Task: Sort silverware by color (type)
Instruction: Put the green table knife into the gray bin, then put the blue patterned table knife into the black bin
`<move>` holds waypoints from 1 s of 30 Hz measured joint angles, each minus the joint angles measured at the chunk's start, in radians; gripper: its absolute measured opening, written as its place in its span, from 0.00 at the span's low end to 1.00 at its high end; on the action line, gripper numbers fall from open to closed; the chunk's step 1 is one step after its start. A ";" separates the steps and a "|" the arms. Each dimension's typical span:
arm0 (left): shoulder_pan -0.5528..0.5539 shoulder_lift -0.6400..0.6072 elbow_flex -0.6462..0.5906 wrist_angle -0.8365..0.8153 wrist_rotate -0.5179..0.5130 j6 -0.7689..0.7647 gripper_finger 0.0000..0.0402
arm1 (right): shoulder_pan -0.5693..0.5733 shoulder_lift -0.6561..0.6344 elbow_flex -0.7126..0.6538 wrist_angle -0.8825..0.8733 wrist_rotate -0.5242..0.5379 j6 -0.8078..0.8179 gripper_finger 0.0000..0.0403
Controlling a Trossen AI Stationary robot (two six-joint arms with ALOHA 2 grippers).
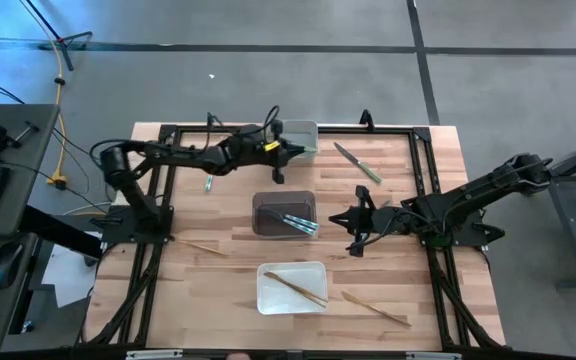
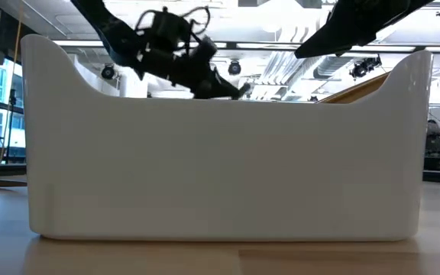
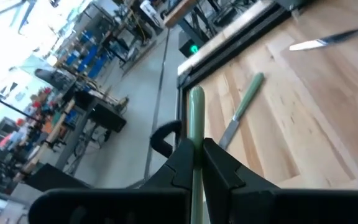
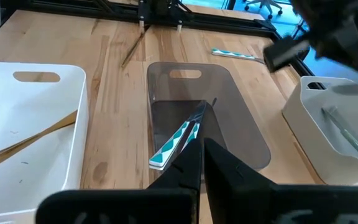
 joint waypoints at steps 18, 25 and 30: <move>0.093 0.140 0.060 -0.036 0.017 -0.114 0.09 | 0.000 0.000 0.000 -0.002 0.000 -0.014 0.00; 0.100 0.128 0.060 -0.114 0.011 -0.147 0.18 | 0.000 0.000 0.000 -0.013 0.000 -0.014 0.00; 0.089 0.076 0.052 -0.122 -0.005 -0.181 0.16 | 0.000 0.000 0.000 -0.041 -0.001 -0.014 0.00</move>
